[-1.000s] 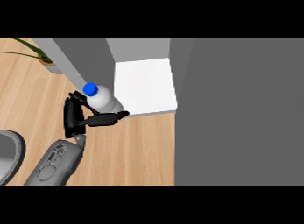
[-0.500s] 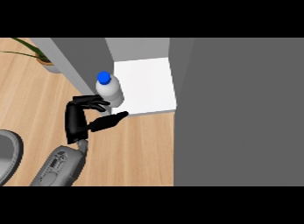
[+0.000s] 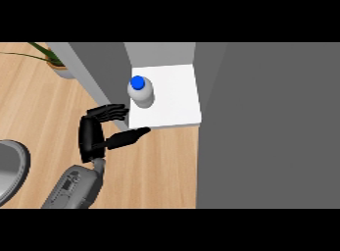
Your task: Pick up the bottled water, place it into the cabinet and close the cabinet
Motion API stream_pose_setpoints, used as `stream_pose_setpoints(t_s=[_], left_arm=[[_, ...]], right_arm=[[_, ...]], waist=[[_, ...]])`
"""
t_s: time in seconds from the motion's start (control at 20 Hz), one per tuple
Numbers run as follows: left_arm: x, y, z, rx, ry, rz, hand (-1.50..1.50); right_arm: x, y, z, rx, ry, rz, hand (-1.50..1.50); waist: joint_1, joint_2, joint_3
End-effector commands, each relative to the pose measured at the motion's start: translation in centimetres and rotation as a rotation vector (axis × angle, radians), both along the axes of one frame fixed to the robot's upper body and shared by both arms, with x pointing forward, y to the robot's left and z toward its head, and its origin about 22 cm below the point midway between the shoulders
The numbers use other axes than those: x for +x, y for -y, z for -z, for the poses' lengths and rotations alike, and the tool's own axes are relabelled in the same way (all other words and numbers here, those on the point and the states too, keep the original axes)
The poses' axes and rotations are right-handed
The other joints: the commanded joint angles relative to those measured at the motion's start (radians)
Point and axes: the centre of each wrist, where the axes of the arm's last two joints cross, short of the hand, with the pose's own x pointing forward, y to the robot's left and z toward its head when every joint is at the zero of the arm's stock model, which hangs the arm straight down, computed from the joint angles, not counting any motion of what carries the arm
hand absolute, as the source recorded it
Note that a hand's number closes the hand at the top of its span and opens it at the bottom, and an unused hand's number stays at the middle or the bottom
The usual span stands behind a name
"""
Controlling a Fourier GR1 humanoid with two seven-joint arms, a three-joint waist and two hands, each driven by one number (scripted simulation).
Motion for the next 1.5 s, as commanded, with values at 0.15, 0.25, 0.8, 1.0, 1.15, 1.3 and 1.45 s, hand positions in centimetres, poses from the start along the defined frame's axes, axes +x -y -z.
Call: stream_pose_setpoints(t_s=[0.15, 0.25, 0.8, 1.0, 1.15, 1.3, 1.45], left_arm=[[1.6, 7.9, -5.6, -0.172, 0.173, 0.332, -1.50], [1.3, 8.9, -6.2, -0.171, 0.179, 0.369, -1.50], [-4.4, 10.0, -1.9, -0.334, 0.172, 0.457, -1.50], [-6.7, 9.8, -2.5, -0.373, 0.154, 0.524, 1.50], [-10.0, 9.5, -1.4, -0.372, 0.135, 0.576, 1.50], [-10.4, 7.5, -2.8, -0.348, 0.156, 0.585, 1.50], [-12.1, 6.0, -1.7, -0.332, 0.120, 0.587, 1.50]], right_arm=[[-0.4, -0.3, -1.1, -0.006, 0.021, 0.020, -1.50], [-0.3, -1.1, -1.7, -0.011, 0.001, 0.024, -1.50], [-2.2, -2.2, -3.0, -0.014, 0.008, 0.093, -1.50], [-2.1, -2.4, -2.7, -0.057, 0.016, 0.074, -1.50], [-2.2, -1.4, -3.3, -0.084, -0.039, 0.010, 1.50], [-2.7, -2.8, -4.2, -0.082, -0.037, -0.029, 1.50], [-2.8, -2.7, -3.1, -0.103, -0.057, -0.101, 1.50]], waist=[[0.001, -0.005, 0.001], [0.011, -0.003, 0.000], [0.066, -0.006, 0.003], [0.075, -0.009, 0.004], [0.075, -0.011, 0.004], [0.079, -0.011, 0.003], [0.075, -0.011, 0.004]])
